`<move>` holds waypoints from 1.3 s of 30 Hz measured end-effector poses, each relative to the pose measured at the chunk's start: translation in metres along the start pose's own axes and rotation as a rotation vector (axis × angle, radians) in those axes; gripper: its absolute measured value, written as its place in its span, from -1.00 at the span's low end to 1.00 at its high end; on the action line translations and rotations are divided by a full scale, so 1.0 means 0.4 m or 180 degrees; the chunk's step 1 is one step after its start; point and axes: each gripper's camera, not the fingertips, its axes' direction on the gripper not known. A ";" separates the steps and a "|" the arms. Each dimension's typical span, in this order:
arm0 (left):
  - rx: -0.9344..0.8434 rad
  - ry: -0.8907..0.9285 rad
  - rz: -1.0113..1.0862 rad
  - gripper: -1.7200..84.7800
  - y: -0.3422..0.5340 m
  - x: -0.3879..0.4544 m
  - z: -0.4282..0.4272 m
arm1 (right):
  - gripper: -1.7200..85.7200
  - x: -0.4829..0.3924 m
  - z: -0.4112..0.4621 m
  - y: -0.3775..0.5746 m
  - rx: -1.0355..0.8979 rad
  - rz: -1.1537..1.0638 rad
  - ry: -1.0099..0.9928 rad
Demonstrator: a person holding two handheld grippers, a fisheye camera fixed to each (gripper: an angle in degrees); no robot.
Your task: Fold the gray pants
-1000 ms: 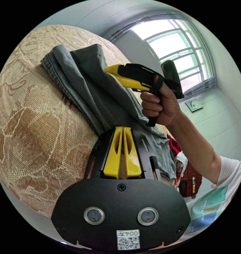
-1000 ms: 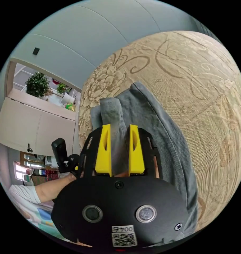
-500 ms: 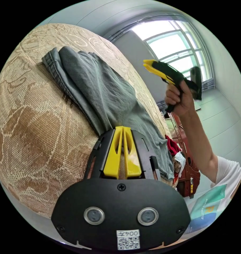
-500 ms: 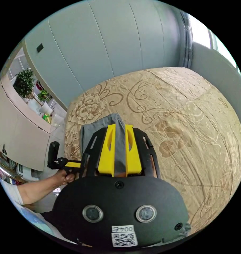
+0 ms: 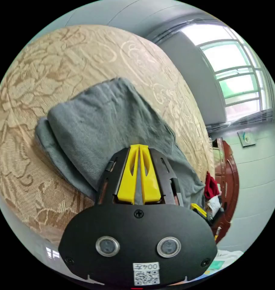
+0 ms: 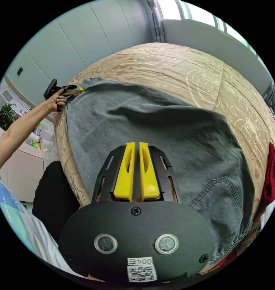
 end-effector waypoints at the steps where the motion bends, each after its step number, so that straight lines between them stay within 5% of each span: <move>1: 0.0095 0.0156 0.0263 -0.95 0.002 0.072 -0.006 | -0.86 0.004 -0.003 0.018 0.0020 -0.0008 0.0096; 3: 0.0085 0.0379 0.0650 -0.95 0.009 0.180 0.020 | -0.85 0.031 0.041 0.082 -0.0197 -0.0023 0.0189; 6: -0.0489 -0.0400 0.0831 -0.95 0.009 0.311 0.146 | -0.87 0.054 0.006 0.113 -0.0144 -0.0030 0.0264; 13: -0.0732 0.0535 0.2003 -0.95 0.154 0.788 0.302 | -0.83 0.246 -0.085 0.174 0.0396 0.0352 0.0680; 19: -0.0888 0.0568 0.2324 -0.95 0.255 1.020 0.454 | -0.67 0.398 -0.021 0.078 -0.0007 0.0521 0.0043; 23: -0.1102 -0.0328 0.2721 -0.94 0.284 1.117 0.551 | -0.88 0.438 0.078 0.092 -0.0469 0.0468 0.0332; 27: -0.1089 -0.0237 0.2619 -0.92 0.279 1.148 0.565 | -0.88 0.496 0.013 0.171 0.0171 0.0915 0.0168; 30: -0.1030 -0.0075 0.2641 -0.90 0.283 1.189 0.535 | -0.90 0.423 -0.062 0.261 0.0375 0.0619 0.0514; 35: -0.0667 -0.0360 0.3053 -0.90 0.349 1.255 0.537 | -0.92 0.306 -0.032 0.447 0.0016 0.0359 0.1212; 39: -0.0681 -0.0626 0.3103 -0.92 0.379 1.280 0.579 | -0.93 0.308 0.069 0.509 -0.0144 0.0457 0.0954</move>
